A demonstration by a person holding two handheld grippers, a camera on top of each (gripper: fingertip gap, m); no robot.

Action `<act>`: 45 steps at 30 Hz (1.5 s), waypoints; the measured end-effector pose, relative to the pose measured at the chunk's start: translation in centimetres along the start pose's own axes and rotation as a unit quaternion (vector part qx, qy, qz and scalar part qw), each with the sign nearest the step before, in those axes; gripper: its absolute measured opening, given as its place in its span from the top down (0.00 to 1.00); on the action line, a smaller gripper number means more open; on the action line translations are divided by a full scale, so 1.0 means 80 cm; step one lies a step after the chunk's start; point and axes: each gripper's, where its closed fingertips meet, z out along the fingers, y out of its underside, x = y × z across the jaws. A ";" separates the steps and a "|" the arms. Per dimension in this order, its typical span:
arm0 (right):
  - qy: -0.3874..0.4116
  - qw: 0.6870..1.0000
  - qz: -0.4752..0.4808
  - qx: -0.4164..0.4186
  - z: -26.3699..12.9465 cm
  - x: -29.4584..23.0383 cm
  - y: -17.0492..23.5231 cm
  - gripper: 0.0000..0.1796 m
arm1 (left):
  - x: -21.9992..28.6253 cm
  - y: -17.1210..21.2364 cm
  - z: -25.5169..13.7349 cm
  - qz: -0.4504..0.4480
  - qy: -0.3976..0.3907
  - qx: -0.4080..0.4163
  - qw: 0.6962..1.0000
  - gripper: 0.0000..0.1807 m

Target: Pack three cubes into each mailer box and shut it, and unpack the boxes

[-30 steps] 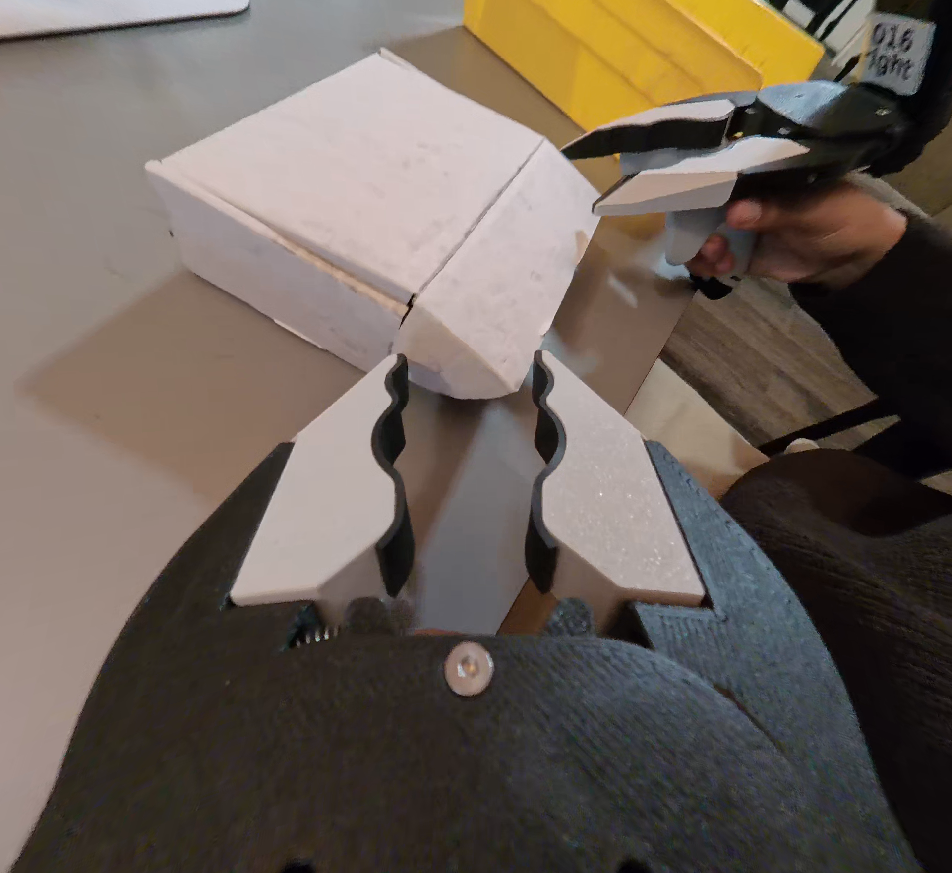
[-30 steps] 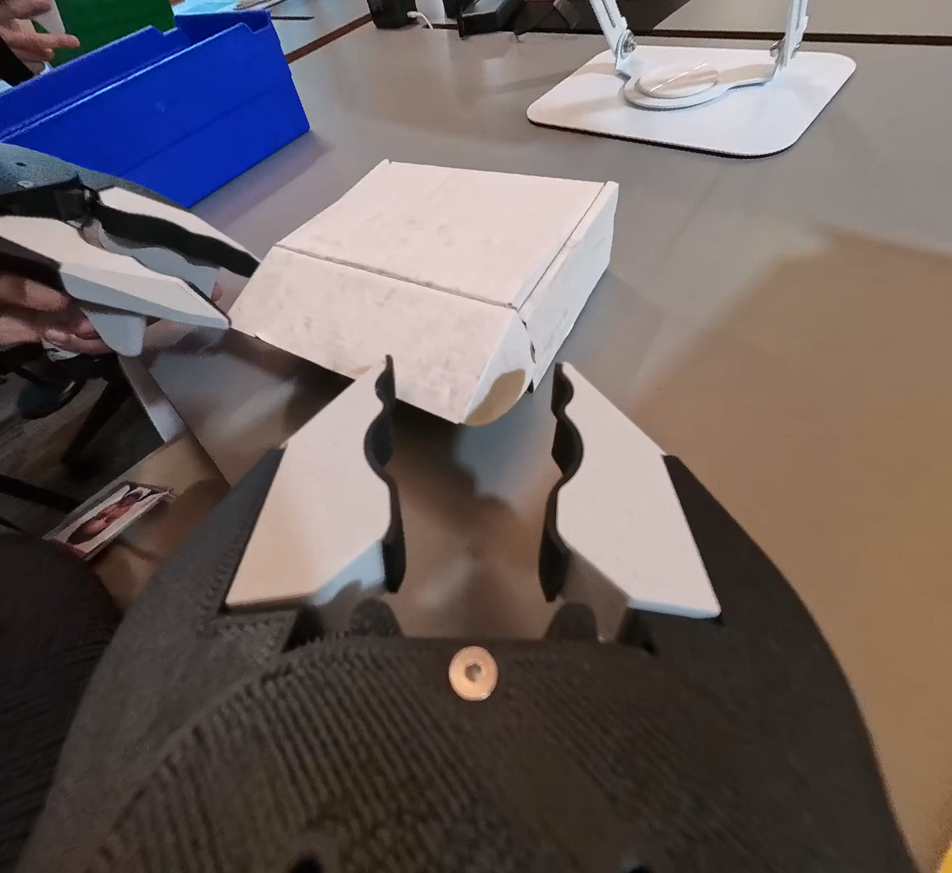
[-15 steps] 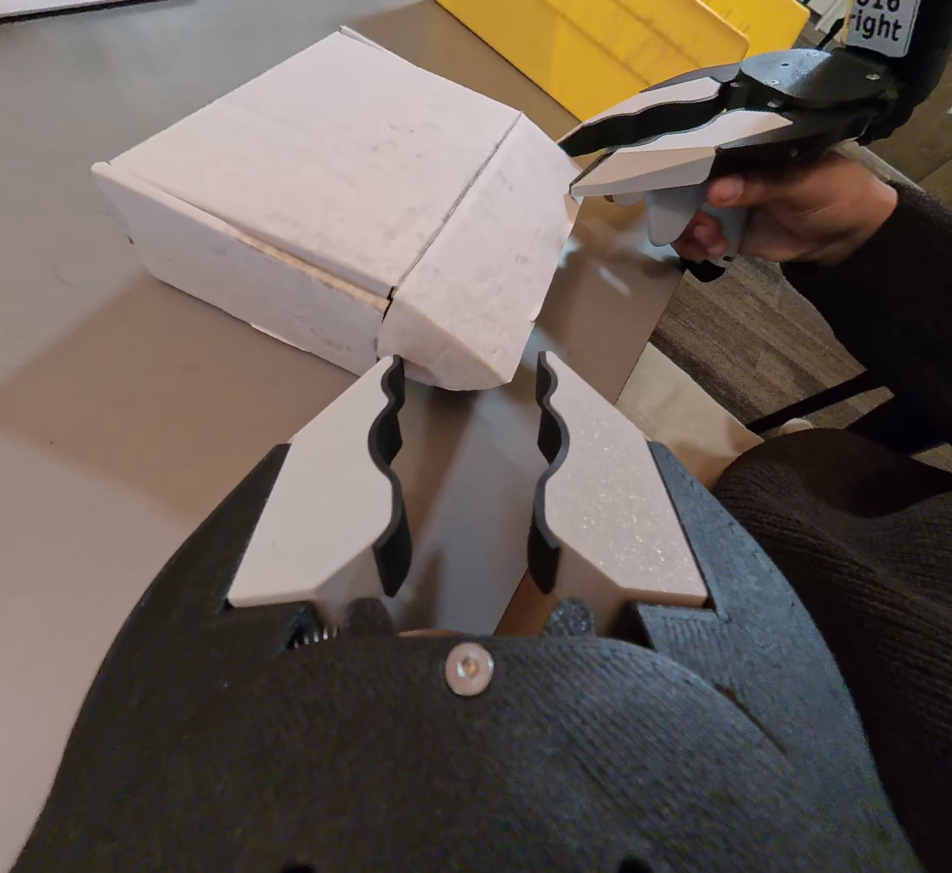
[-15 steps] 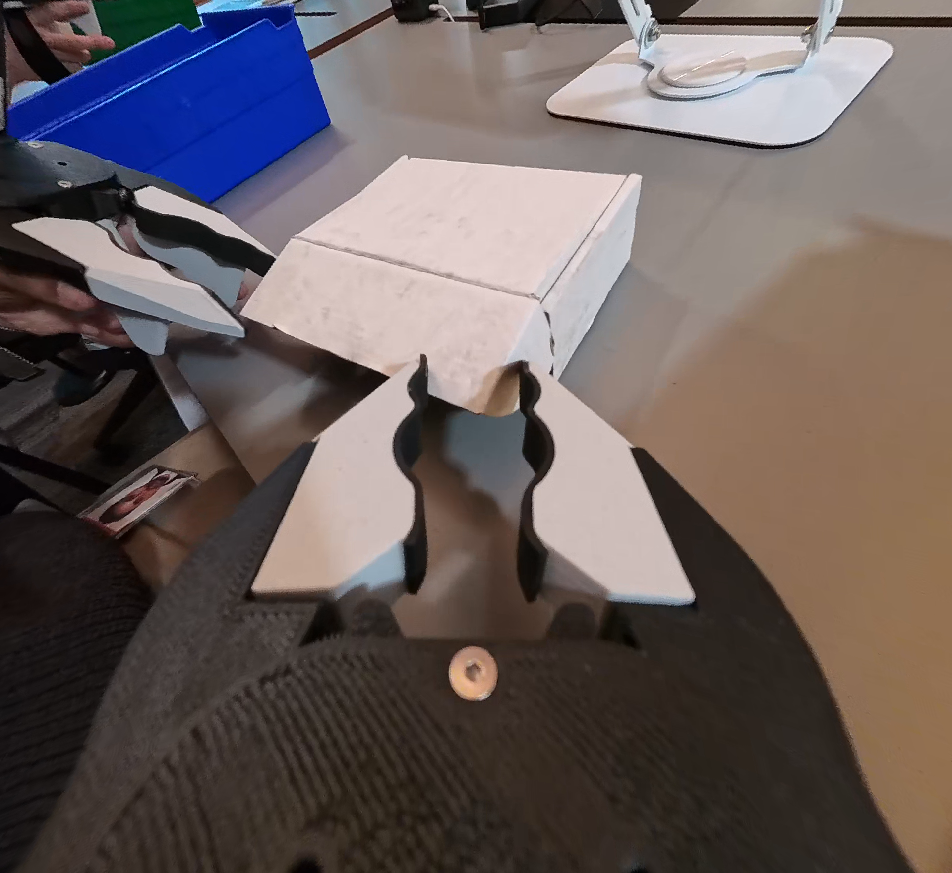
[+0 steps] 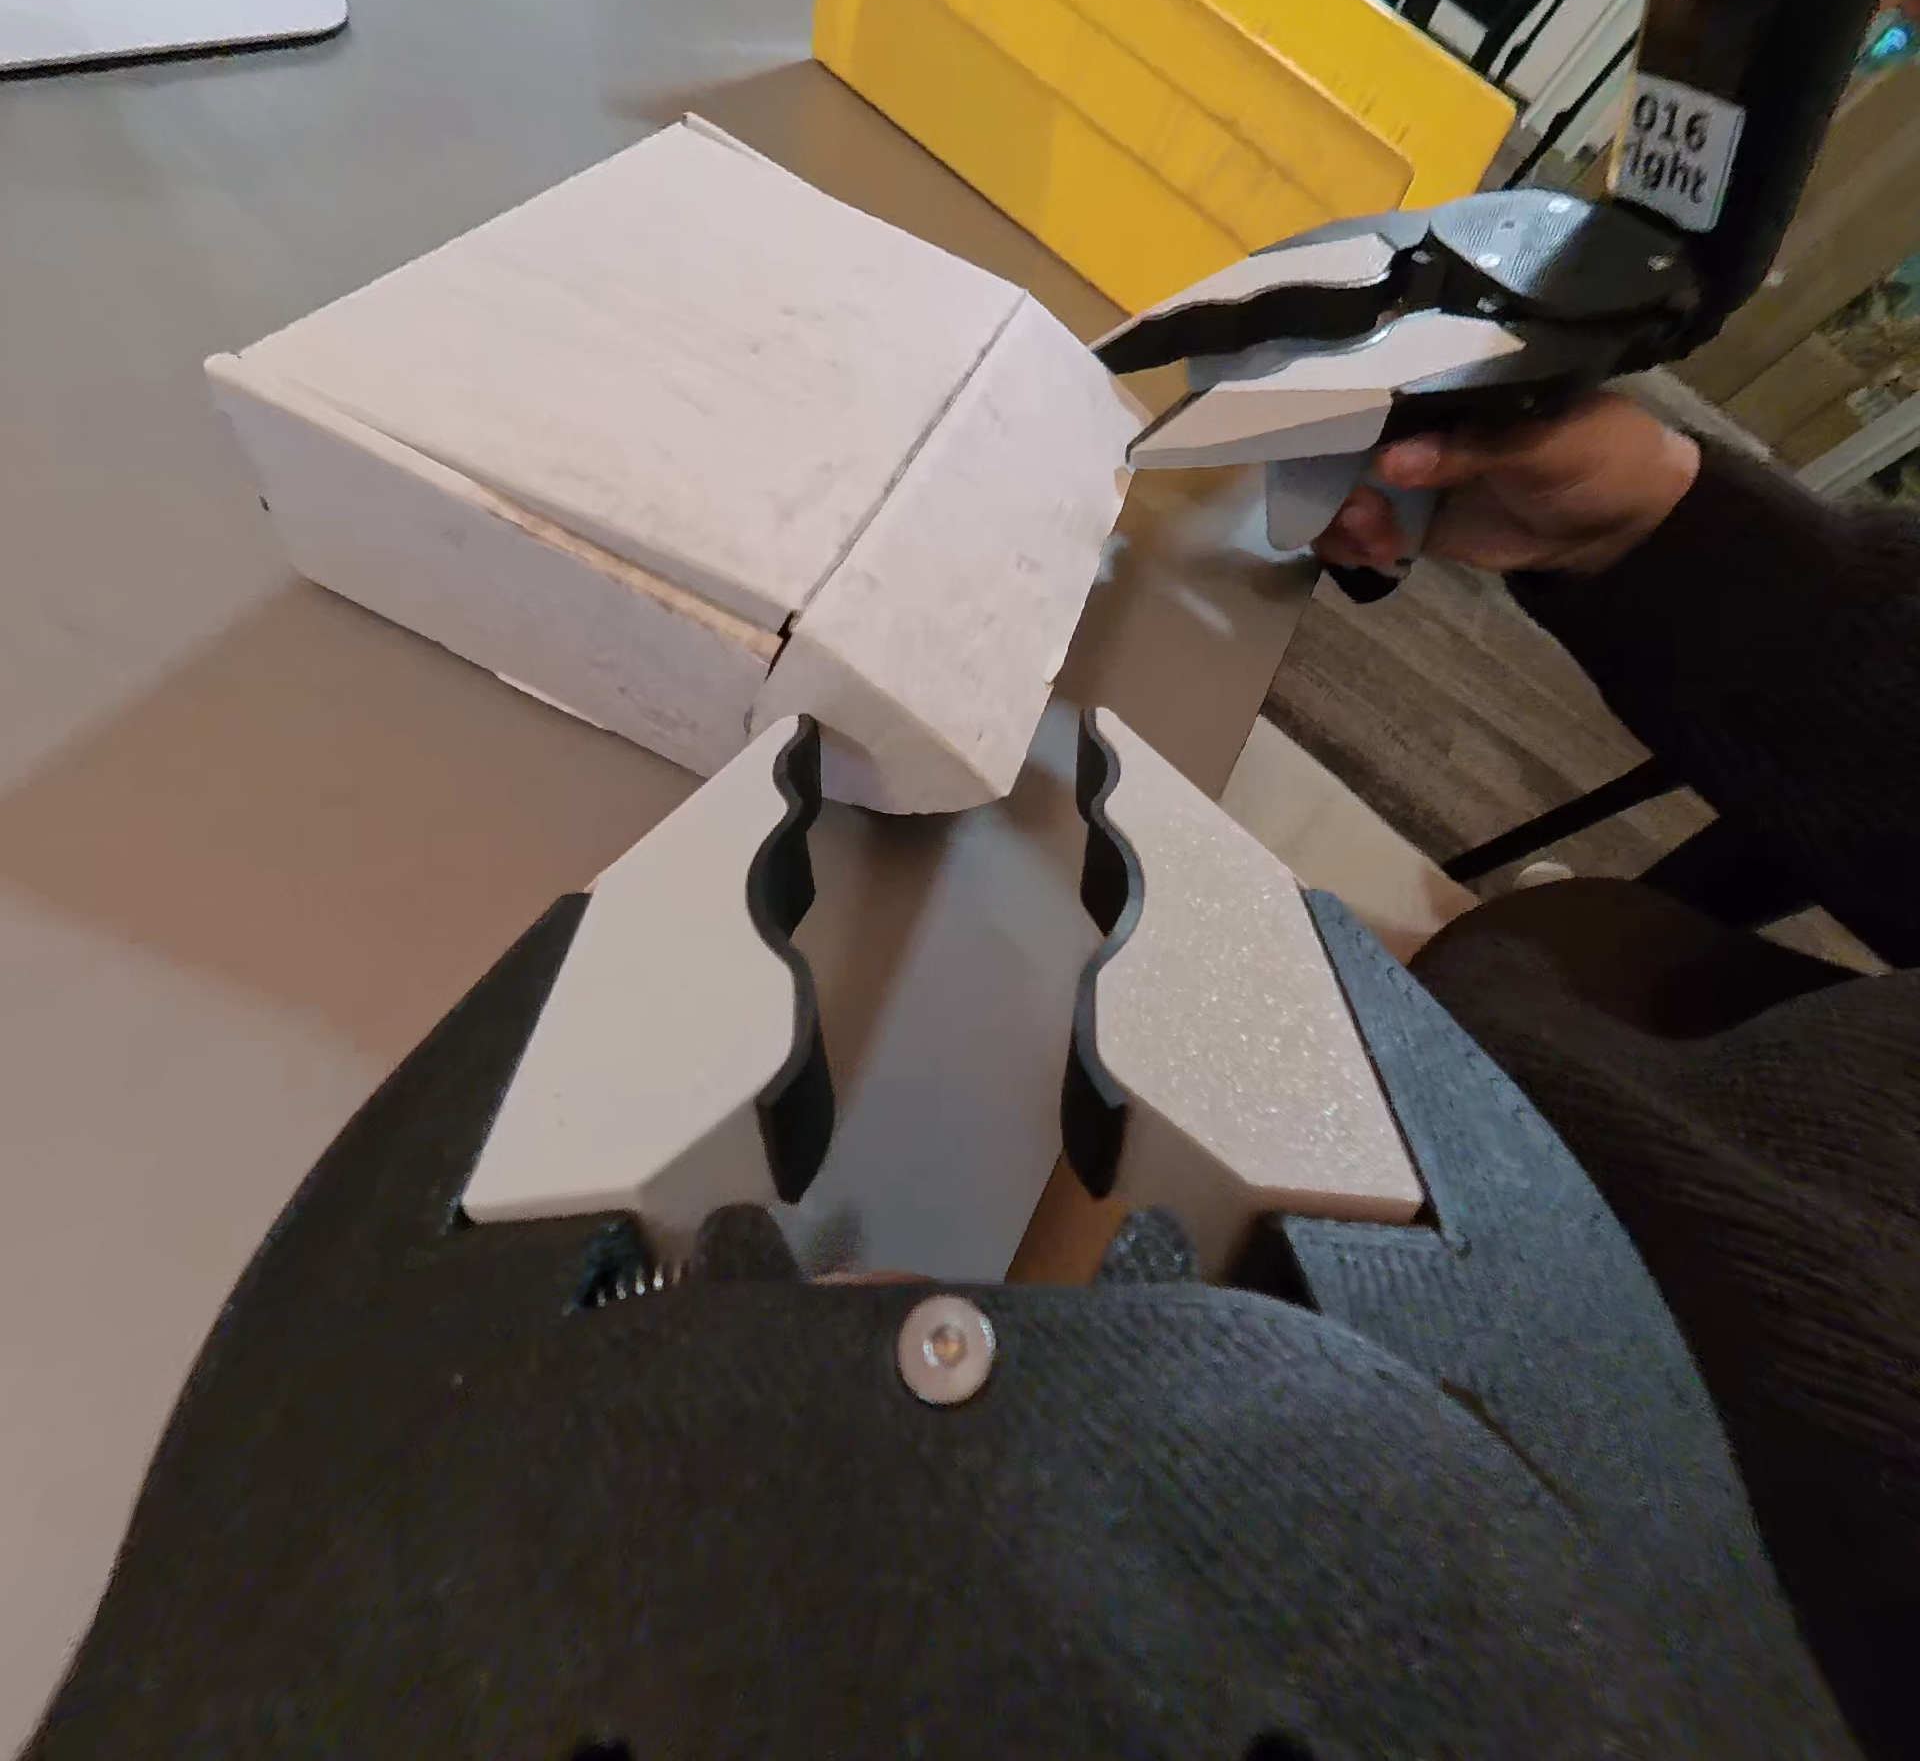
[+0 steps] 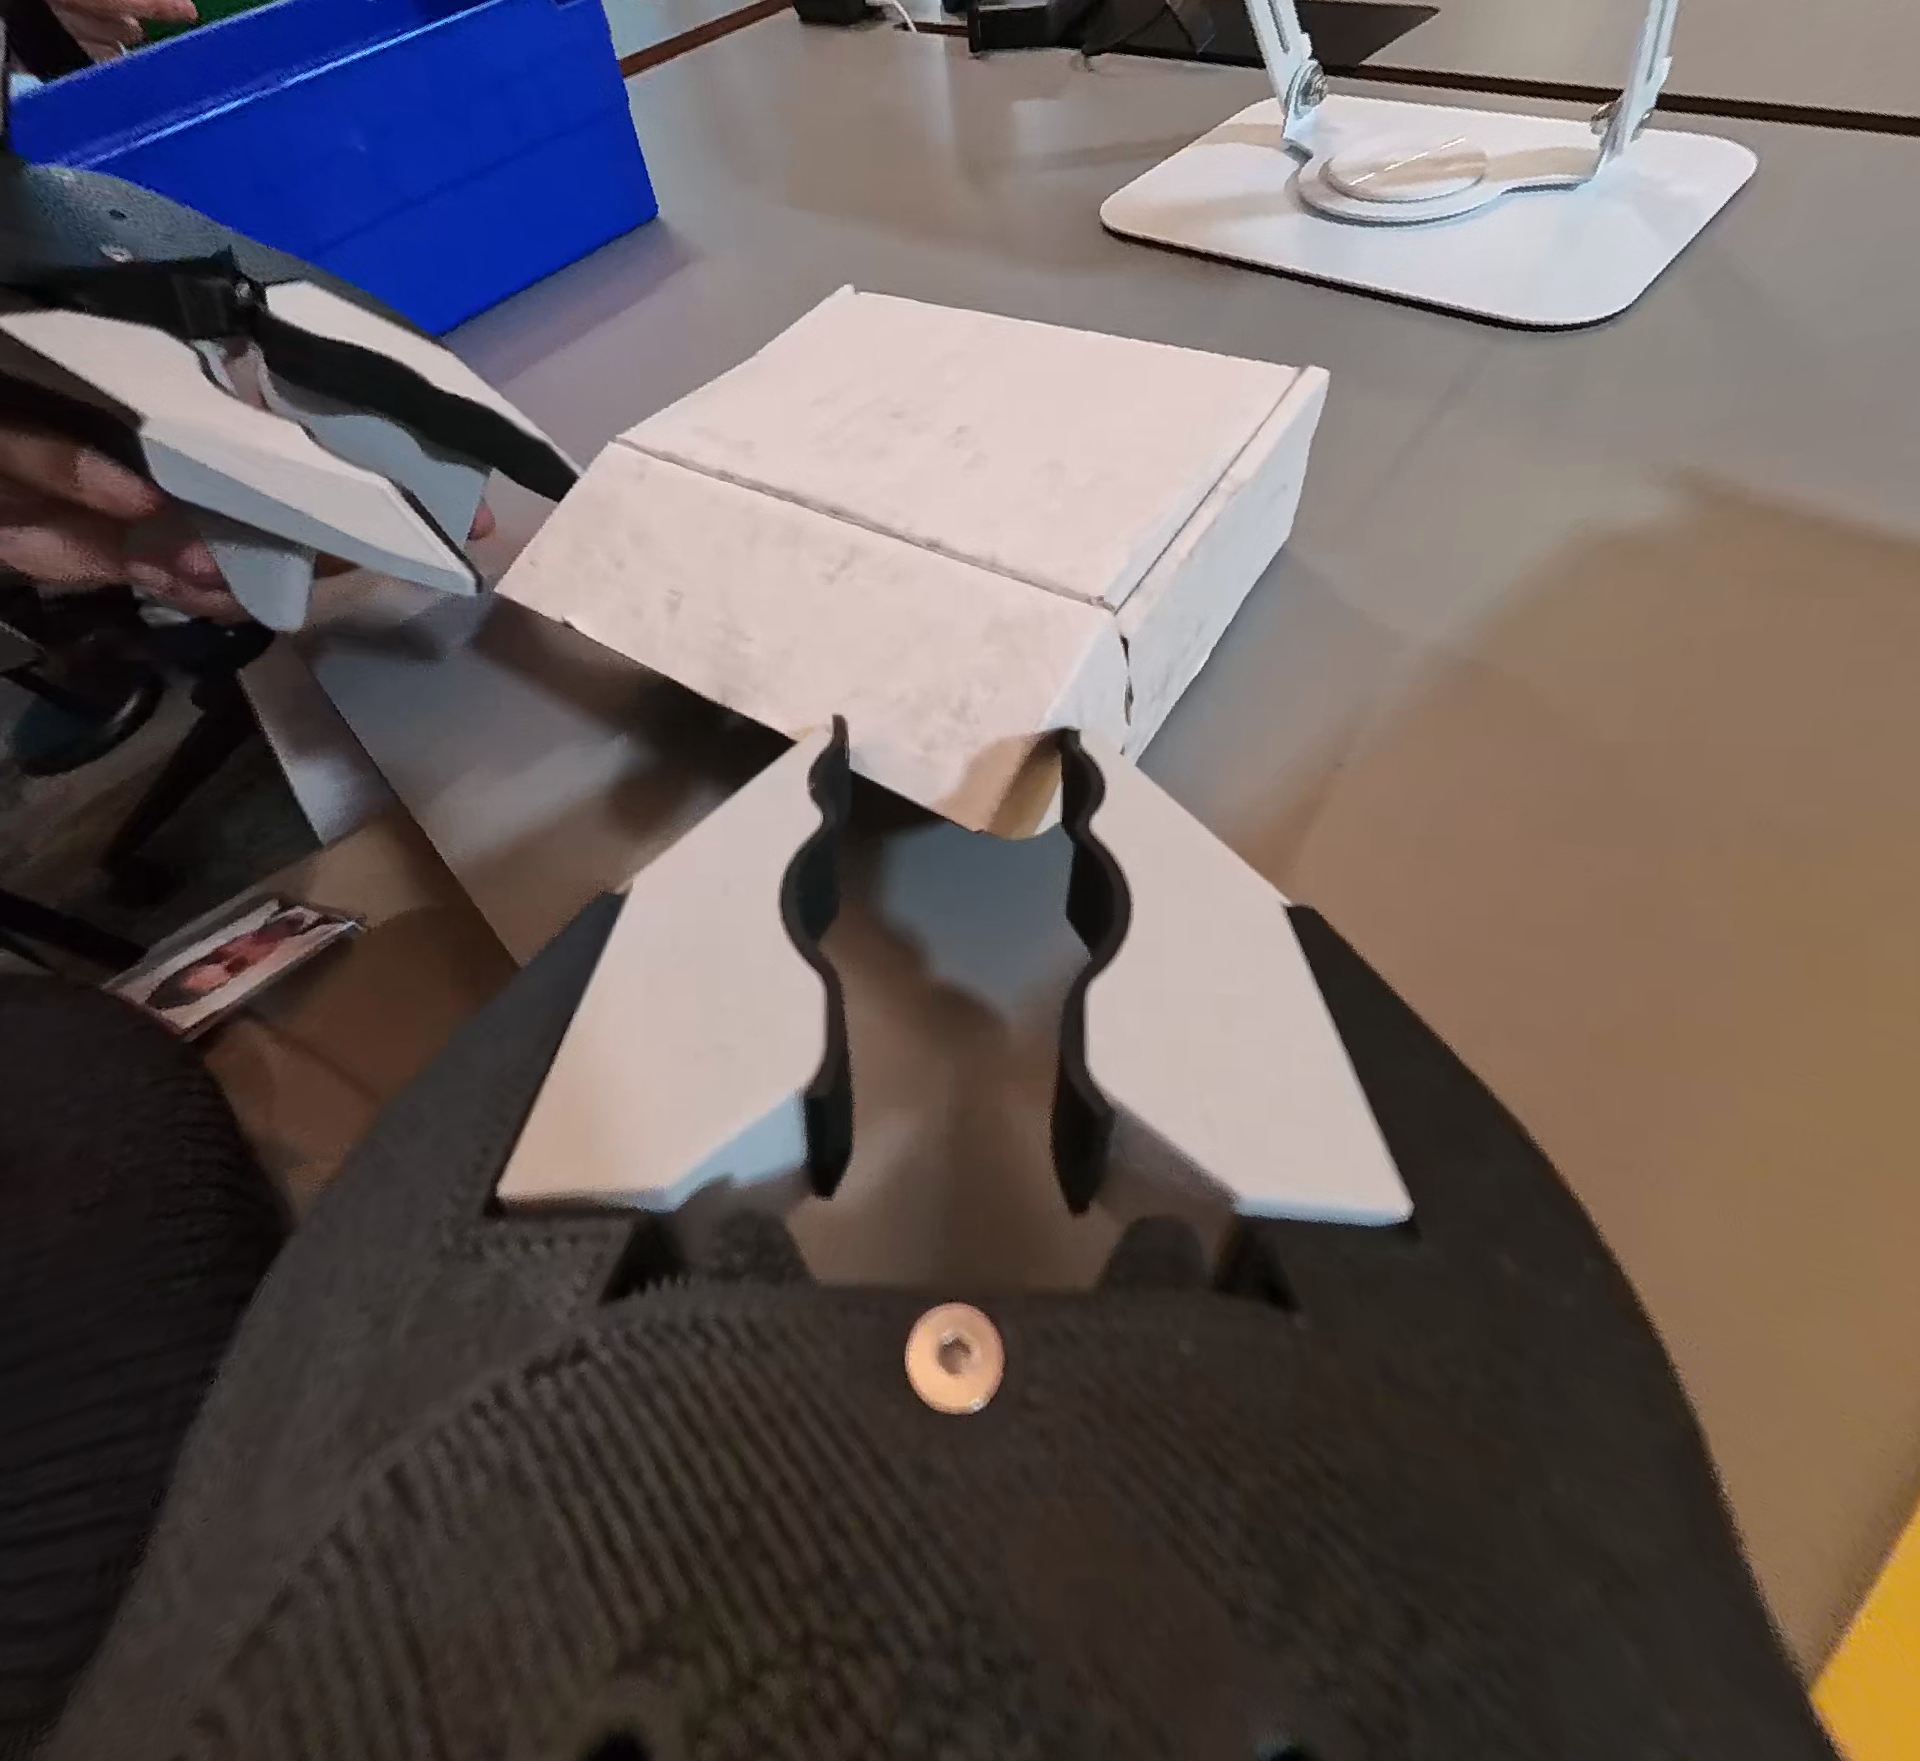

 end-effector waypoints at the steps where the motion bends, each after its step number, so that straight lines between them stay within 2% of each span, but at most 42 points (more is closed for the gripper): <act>1: 0.001 1.000 -0.006 0.000 0.000 -0.001 0.000 0.78 | -0.004 0.002 0.000 0.010 -0.010 -0.006 1.000 0.73; 8: 0.026 0.998 -0.053 -0.006 -0.001 -0.001 0.004 0.73 | -0.023 0.017 0.008 0.148 -0.094 -0.054 0.983 0.69; 13: 0.059 0.992 -0.107 -0.032 0.003 0.002 0.014 0.76 | -0.022 0.018 0.014 0.206 -0.124 -0.063 0.969 0.73; 19: 0.095 0.981 -0.168 -0.030 0.002 0.008 0.011 0.82 | -0.018 0.014 0.011 0.194 -0.107 -0.054 0.974 0.74; 24: 0.076 0.987 -0.141 -0.006 -0.003 0.005 0.001 0.83 | -0.005 0.009 0.008 0.170 -0.064 -0.036 0.983 0.79; 33: 0.078 0.986 -0.147 -0.019 -0.001 0.006 0.008 0.82 | -0.012 0.021 0.012 0.179 -0.080 -0.062 0.979 0.78; 41: 0.080 0.985 -0.143 -0.051 -0.004 0.017 0.022 0.75 | -0.018 0.019 0.004 0.176 -0.087 -0.060 0.979 0.77; 45: 0.102 0.986 -0.109 -0.074 -0.017 0.045 0.032 0.71 | -0.028 0.015 -0.011 0.151 -0.086 -0.051 0.983 0.81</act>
